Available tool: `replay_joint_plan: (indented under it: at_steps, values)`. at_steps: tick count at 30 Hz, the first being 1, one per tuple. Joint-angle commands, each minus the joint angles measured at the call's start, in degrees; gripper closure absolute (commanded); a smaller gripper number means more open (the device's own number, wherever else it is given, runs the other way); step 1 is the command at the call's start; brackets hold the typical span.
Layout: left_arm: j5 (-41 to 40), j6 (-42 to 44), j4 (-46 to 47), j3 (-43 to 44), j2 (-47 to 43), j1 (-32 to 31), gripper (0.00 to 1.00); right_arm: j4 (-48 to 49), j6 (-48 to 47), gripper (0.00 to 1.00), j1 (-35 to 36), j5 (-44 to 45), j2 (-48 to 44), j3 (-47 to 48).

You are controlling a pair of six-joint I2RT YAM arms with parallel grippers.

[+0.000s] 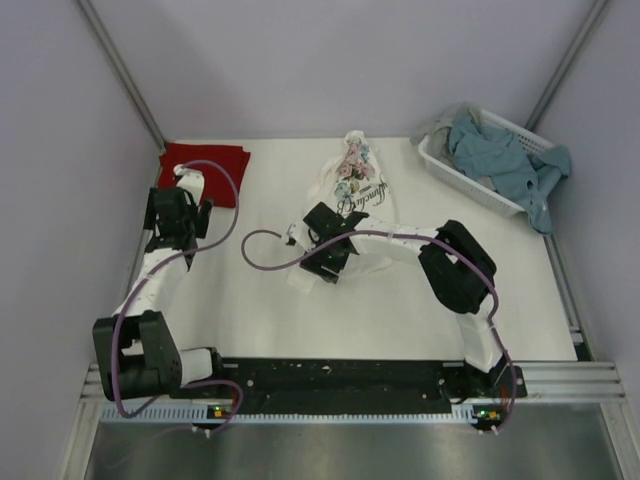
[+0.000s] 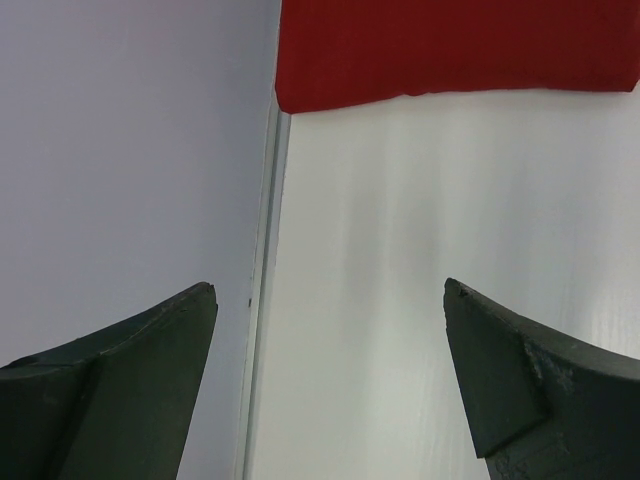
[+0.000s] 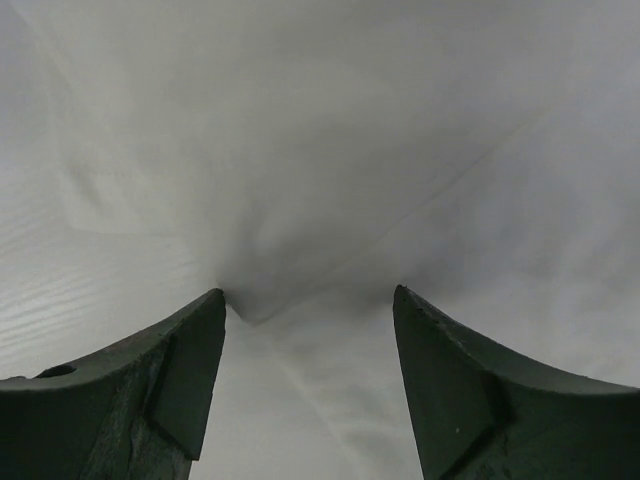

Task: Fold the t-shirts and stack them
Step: Flatten out the tshirt

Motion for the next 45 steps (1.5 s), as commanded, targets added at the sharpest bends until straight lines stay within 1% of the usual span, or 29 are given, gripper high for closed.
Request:
replay_joint_plan:
  at_steps: [1,3,5,6,10,12,13,16,18,19,20,22,24,26,28,29,31,33,35,36,39,42,45]
  values:
    - [1.2,0.7,-0.2,-0.1,-3.5,0.1,0.01,-1.6,2.0,0.44,0.0,3.0,1.3,-2.7]
    - [2.2,0.7,-1.0,-0.1,-3.9,0.2,0.01,-1.4,3.0,0.7,0.0,3.6,0.5,-4.1]
    - [3.4,0.7,-2.1,0.3,-4.3,0.2,0.01,-1.4,4.5,0.9,0.3,6.1,-1.7,-5.4]
    - [4.1,0.7,-2.9,0.6,-4.6,0.2,0.01,-1.7,5.3,1.0,0.7,8.1,-4.7,-6.5]
    - [9.0,1.2,-7.2,1.6,-6.4,0.2,0.01,-1.7,9.5,1.0,0.8,8.7,-20.3,-10.2]
    - [14.7,3.4,-9.0,1.1,-8.0,0.0,0.04,-1.8,10.4,1.0,0.6,10.3,-28.3,-11.1]
    - [19.3,4.2,-9.6,0.7,-8.5,-0.2,0.07,-2.2,10.5,1.0,0.5,10.7,-32.2,-11.4]
    - [29.2,6.8,-10.1,-0.9,-11.2,-2.5,0.14,-4.1,12.4,1.0,-4.5,7.8,-40.3,-11.0]
    - [32.3,9.2,-10.6,-2.0,-12.1,-6.1,0.16,-5.3,15.4,1.0,-9.1,5.2,-45.1,-11.2]
    - [32.6,9.8,-11.8,-1.6,-11.5,-8.5,0.17,-5.3,16.6,1.0,-10.9,5.1,-47.3,-11.9]
    - [31.5,10.1,-12.7,-0.8,-10.5,-11.0,0.17,-5.3,17.8,1.0,-12.8,2.6,-49.8,-12.8]
    - [28.6,12.4,-14.4,-0.1,-8.8,-17.0,0.16,-5.3,19.6,1.0,-15.7,2.0,-54.5,-14.4]
    - [28.3,14.6,-14.5,-0.6,-7.3,-22.6,0.14,-5.3,20.0,1.0,-18.2,2.4,-57.3,-16.1]
    - [28.5,15.7,-11.8,-1.5,-5.6,-27.4,0.11,-5.3,20.2,1.0,-21.2,3.7,-59.8,-17.8]
    - [28.0,17.2,-8.2,-1.2,-2.8,-32.5,0.09,-5.3,23.5,1.0,-26.3,3.5,-61.8,-19.4]
    - [27.1,17.6,-7.3,-0.5,-0.7,-33.7,0.09,-5.3,24.4,1.0,-27.7,3.2,-62.9,-20.0]
    - [25.1,17.3,-6.1,2.9,4.4,-37.3,0.09,-5.2,25.6,1.0,-32.4,1.9,-65.0,-20.9]
    - [25.5,16.6,-6.1,8.0,9.9,-39.8,0.09,-5.0,25.4,1.0,-34.2,-0.4,-65.5,-21.5]
    - [29.5,17.5,-5.8,12.6,16.8,-40.1,0.09,-5.1,25.0,1.0,-34.3,-2.1,-65.2,-21.8]
    - [30.9,19.6,-5.4,14.6,19.6,-40.1,0.11,-5.1,24.9,1.0,-34.3,-2.6,-65.0,-21.8]
    - [29.7,25.1,-2.7,21.3,27.3,-40.1,0.14,-5.3,24.4,1.0,-34.6,-2.5,-65.3,-21.2]
    - [29.0,27.6,-1.1,27.2,32.9,-40.2,0.13,-5.4,23.9,1.0,-35.0,-2.6,-65.7,-20.3]
    - [30.9,29.2,-5.1,33.8,37.8,-41.0,0.12,-5.4,23.2,1.0,-35.5,-2.6,-65.3,-19.8]
